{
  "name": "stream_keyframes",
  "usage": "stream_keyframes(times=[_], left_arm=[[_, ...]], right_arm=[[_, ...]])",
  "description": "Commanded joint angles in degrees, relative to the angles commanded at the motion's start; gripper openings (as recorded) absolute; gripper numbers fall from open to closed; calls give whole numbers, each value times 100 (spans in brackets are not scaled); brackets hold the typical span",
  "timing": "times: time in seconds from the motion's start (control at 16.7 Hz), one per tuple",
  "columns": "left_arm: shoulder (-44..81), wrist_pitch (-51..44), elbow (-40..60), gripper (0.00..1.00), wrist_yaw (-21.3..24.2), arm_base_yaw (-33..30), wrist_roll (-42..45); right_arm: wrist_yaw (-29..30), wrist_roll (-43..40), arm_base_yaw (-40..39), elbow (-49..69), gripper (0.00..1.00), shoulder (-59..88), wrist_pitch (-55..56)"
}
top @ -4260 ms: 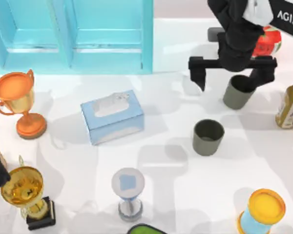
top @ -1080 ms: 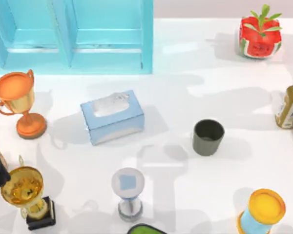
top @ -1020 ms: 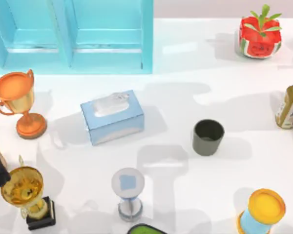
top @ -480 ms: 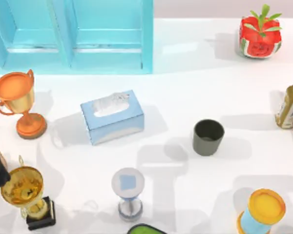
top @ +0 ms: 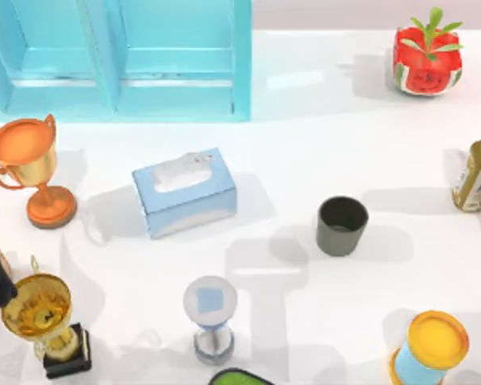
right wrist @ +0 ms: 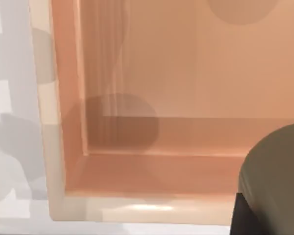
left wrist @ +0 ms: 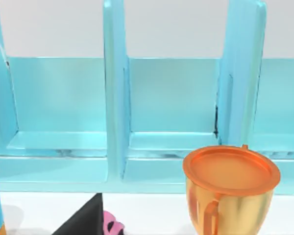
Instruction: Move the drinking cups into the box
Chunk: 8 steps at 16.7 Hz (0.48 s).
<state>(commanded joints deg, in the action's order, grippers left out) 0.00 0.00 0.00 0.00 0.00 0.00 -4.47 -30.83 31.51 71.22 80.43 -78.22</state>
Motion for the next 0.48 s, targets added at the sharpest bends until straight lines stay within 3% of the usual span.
stream_keyframes(times=[0.48], left_arm=[[0,0,0,100,0,0,0]], right_arm=[[-3,-39,48,-910,0,144,1096]])
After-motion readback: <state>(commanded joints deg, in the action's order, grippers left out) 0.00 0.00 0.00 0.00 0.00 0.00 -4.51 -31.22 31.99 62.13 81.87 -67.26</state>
